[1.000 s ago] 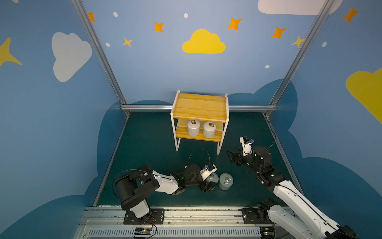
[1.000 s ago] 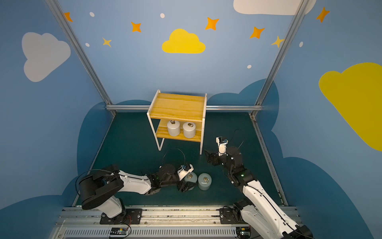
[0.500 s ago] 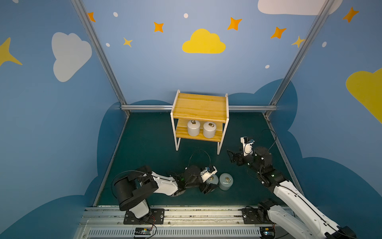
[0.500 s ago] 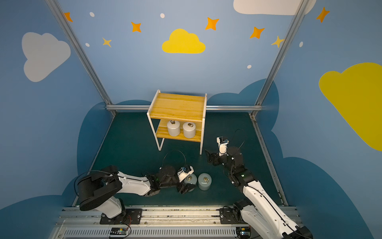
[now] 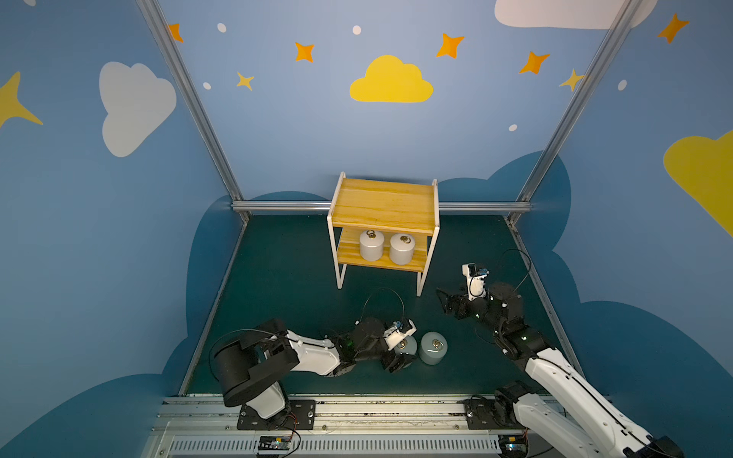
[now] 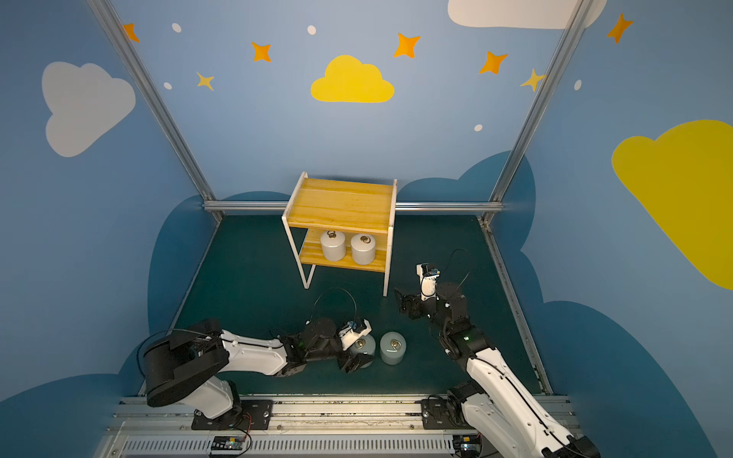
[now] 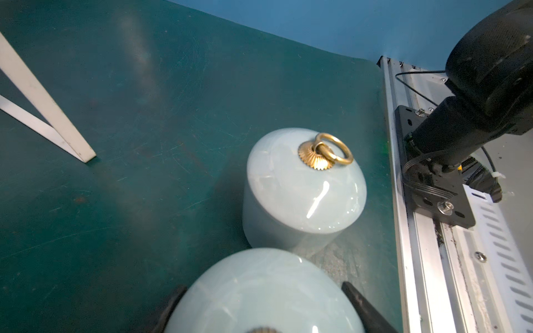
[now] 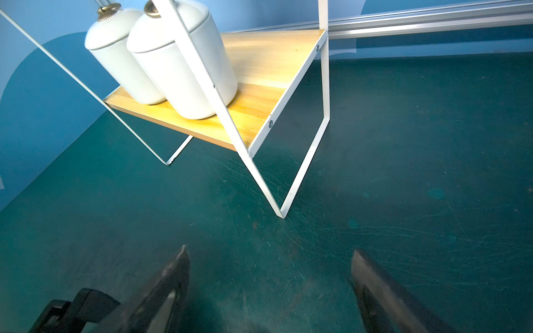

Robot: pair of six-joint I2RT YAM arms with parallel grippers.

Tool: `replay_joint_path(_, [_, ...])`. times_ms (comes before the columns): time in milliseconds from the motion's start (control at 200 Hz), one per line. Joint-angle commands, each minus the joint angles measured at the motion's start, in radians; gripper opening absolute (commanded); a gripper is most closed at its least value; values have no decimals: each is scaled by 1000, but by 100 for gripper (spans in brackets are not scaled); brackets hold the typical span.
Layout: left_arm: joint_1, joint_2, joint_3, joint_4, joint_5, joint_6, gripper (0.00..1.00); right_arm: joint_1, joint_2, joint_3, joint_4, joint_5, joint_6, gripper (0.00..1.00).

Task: Remove the tea canisters from the shelf
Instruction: Place the tea canister at the center of the board.

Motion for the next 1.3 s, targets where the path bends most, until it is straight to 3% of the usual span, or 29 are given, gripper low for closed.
replay_joint_path(0, [1,-30,-9,-20,-17,17,81,-4,-14,-13,-8,-5,-1,89])
replay_joint_path(956, [-2,-87,7,-123,-25,50,92,-11,-14,-12,-18,-23,-5,89])
replay_joint_path(1297, [-2,-58,27,-130,-68,70,89,-12,-12,-16,-15,-25,-5,89])
